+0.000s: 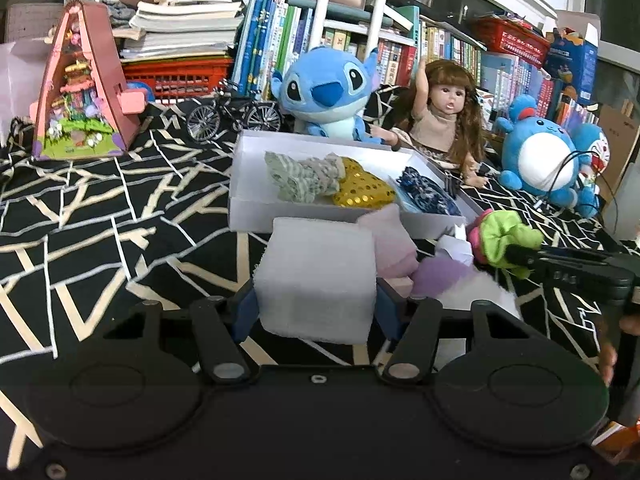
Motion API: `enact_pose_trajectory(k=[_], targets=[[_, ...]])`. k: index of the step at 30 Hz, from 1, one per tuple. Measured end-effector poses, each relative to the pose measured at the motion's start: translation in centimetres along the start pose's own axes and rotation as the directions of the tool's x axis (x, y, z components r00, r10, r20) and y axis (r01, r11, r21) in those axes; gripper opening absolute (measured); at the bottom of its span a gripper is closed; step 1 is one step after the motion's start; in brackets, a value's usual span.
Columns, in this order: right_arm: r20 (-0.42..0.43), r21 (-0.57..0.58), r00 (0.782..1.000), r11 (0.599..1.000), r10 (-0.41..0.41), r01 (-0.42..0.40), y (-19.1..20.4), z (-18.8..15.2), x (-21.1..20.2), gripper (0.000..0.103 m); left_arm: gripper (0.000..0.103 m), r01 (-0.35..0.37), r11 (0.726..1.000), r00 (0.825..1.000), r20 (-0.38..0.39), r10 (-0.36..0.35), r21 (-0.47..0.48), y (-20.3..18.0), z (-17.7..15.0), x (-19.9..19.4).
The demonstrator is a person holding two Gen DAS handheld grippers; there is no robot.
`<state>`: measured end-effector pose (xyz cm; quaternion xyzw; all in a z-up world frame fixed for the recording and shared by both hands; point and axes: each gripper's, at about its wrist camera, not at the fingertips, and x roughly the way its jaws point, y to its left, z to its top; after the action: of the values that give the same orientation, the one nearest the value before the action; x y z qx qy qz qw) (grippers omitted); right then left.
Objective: Organize soft objects
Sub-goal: 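Grasp and lift the foam block with the left tool while the right tool lifts the scrunchie, then lower the white foam block into the box and open the left tool while the right tool carries the scrunchie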
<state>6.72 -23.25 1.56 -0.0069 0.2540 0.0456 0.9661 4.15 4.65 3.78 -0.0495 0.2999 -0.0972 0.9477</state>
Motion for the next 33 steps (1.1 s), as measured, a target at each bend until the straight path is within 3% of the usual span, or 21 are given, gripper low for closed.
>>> enact_pose_trajectory(k=[21,33], targets=[[0.123,0.019,0.991,0.998,-0.055,0.053,-1.2,3.7,-1.9,0.037,0.056,-0.077,0.997,0.994,0.075,0.078,-0.024,1.8,6.3,2.2],[0.168,0.032,0.985,0.998,-0.05,0.045,-1.7,7.4,-0.9,0.037,0.056,-0.058,0.997,0.992,0.11,0.063,-0.052,2.5,10.5,4.4]])
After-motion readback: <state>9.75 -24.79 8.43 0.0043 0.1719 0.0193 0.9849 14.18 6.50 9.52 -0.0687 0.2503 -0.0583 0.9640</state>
